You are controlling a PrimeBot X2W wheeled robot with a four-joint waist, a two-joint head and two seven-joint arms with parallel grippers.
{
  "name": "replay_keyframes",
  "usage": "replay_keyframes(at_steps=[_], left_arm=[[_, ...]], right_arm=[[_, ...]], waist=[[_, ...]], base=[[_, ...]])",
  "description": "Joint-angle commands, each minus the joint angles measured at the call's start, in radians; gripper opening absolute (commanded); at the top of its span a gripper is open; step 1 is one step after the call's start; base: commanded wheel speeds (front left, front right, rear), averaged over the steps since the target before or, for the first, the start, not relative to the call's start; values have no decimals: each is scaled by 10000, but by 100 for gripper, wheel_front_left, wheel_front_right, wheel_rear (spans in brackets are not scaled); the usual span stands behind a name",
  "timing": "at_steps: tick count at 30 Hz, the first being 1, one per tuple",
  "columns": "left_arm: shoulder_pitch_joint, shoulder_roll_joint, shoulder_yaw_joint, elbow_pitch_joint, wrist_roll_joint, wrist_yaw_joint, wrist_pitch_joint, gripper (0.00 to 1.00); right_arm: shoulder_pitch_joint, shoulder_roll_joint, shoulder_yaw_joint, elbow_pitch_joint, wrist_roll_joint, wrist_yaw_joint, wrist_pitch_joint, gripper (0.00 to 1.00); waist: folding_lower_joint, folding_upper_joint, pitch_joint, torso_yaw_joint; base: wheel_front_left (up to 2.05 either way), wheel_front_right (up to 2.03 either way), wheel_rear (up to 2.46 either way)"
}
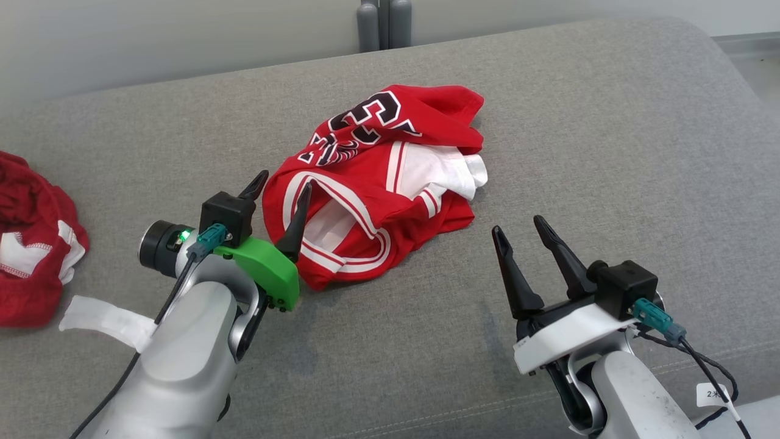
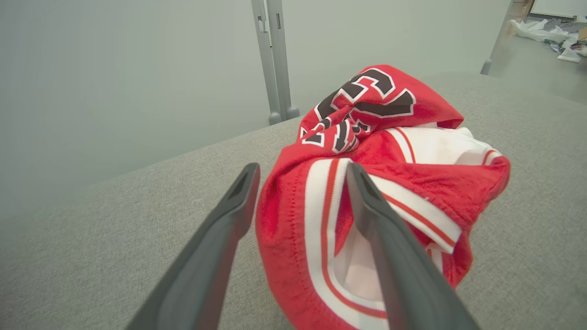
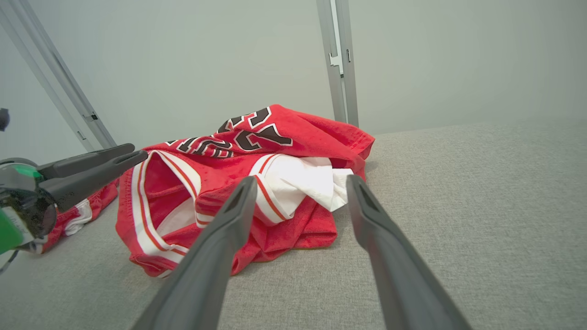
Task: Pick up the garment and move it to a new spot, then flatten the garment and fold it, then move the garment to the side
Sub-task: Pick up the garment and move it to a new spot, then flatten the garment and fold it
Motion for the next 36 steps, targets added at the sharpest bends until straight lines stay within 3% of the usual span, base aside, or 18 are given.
replay_keyframes(at_steps=[1,9,14,36], left_arm=[[142,-11,116,-172,-12,62,-76,100],[1250,-197,761,-2067,410,583,-63,100],[1785,-499,432,-2491,590,425,-65,100],[1157,-917,260,-67,35,8,-67,100]], right_arm=[[132,-29,-38,-49,26,1,-27,100],[73,-28,-144,-135,44,1,-27,100],[28,-28,-215,-143,-23,1,-27,100],[-379,-28,96,-138,137,1,-27,100]], waist=[[0,0,9,111],[0,0,114,273],[0,0,166,297],[0,0,513,-1450]], base=[[0,0,0],[0,0,0],[0,0,0],[0,0,0]])
